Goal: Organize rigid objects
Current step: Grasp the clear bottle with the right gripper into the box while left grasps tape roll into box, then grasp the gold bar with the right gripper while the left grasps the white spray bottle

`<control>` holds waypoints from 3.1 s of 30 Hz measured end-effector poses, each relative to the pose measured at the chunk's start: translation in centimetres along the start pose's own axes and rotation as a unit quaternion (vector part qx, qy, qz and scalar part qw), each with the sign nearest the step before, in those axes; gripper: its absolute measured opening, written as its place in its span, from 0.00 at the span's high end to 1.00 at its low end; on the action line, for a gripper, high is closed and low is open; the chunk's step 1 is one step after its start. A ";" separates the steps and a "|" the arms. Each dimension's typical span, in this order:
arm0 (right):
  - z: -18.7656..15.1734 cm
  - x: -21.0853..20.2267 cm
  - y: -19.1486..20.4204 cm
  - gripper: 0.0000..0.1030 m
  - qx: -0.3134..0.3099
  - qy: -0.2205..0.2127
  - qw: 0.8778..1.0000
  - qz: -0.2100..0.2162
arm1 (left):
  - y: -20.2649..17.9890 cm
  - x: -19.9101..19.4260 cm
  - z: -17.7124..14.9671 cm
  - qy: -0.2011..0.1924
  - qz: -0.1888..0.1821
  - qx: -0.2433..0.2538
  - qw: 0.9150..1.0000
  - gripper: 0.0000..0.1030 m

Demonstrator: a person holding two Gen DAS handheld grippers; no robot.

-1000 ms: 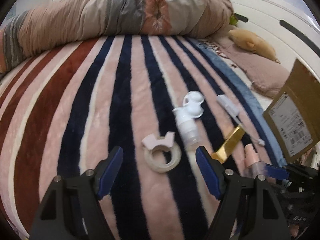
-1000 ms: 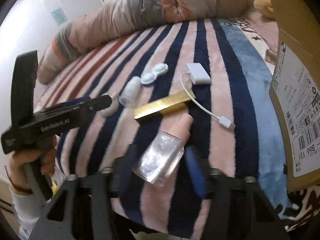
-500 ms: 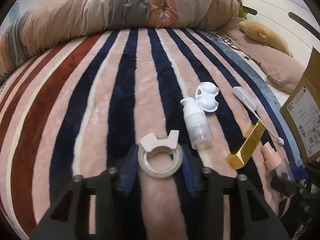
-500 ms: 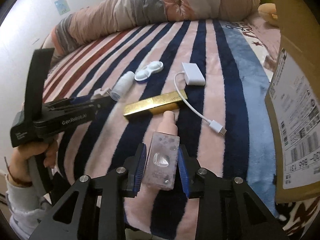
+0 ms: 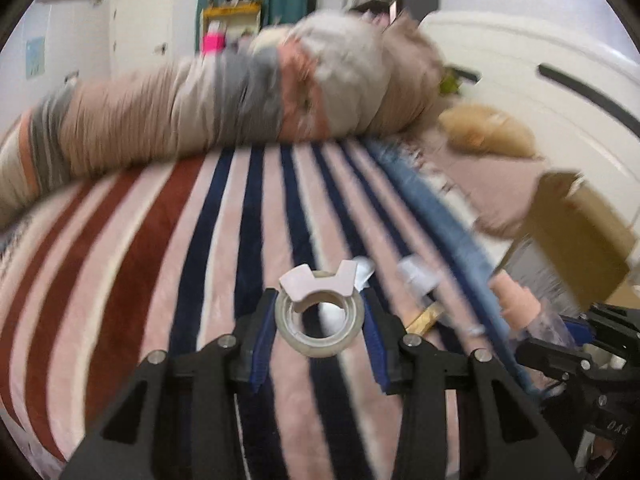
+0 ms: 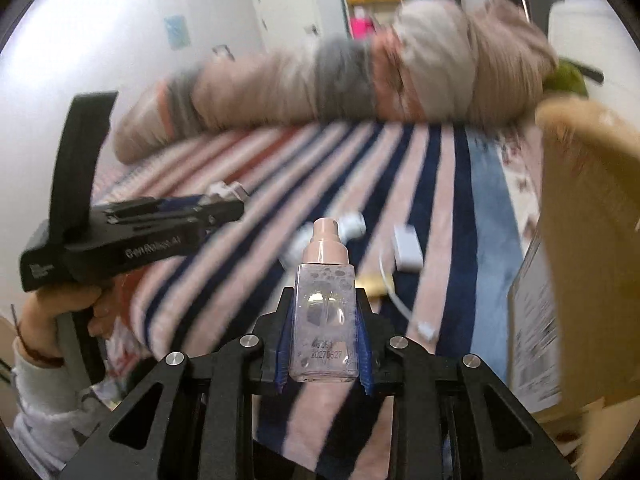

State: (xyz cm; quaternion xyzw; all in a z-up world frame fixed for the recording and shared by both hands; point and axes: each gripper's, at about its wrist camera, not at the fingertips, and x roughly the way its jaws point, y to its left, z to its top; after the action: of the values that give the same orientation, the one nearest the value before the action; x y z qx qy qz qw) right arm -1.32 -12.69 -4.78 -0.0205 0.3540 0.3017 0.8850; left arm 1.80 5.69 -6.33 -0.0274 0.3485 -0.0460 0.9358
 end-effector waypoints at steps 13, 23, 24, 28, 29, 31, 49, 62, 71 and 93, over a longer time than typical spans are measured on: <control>0.9 -13.1 -10.3 0.78 0.045 -0.105 0.983 -0.144 | -14.1 -5.8 7.8 -0.069 -0.141 0.101 0.982 0.64; -2.8 -8.2 -15.6 0.78 0.023 0.026 0.973 -0.229 | -27.3 -0.3 9.1 0.016 -0.182 0.203 0.962 0.64; -3.0 -8.1 -15.8 0.78 0.024 0.028 0.970 -0.240 | -27.8 0.4 8.9 0.022 -0.175 0.211 0.962 0.64; -3.7 -8.7 -17.2 0.78 0.032 0.022 0.973 -0.228 | -29.2 2.1 8.6 0.042 -0.152 0.231 0.960 0.64; -3.7 -8.8 -17.2 0.78 0.034 0.020 0.973 -0.227 | -29.1 2.5 8.6 0.046 -0.152 0.234 0.959 0.64; -3.6 -9.0 -17.4 0.77 0.034 0.015 0.973 -0.230 | -29.5 3.3 8.6 0.053 -0.147 0.240 0.958 0.64; -2.8 -9.7 -16.8 0.64 0.046 0.000 0.977 -0.207 | -27.6 2.9 9.5 0.032 -0.143 0.225 0.963 0.44; 2.5 -10.9 -7.4 0.63 -0.009 -0.090 0.992 -0.093 | -13.5 -4.1 10.6 -0.058 -0.098 0.114 0.987 0.32; 2.9 -2.3 0.5 0.55 -0.050 -0.012 0.999 -0.004 | -2.2 -2.7 5.9 -0.044 -0.048 0.047 0.997 0.28; -1.5 15.6 -5.6 0.49 0.187 0.109 0.976 -0.004 | 3.7 10.7 -3.0 0.092 -0.053 -0.047 0.993 0.34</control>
State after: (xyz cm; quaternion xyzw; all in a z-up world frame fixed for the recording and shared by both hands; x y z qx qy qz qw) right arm 9.65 -9.53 -16.89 0.1114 0.4984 0.2226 0.8305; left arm 8.12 8.16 -15.83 -0.0857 0.4325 -0.0818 0.8938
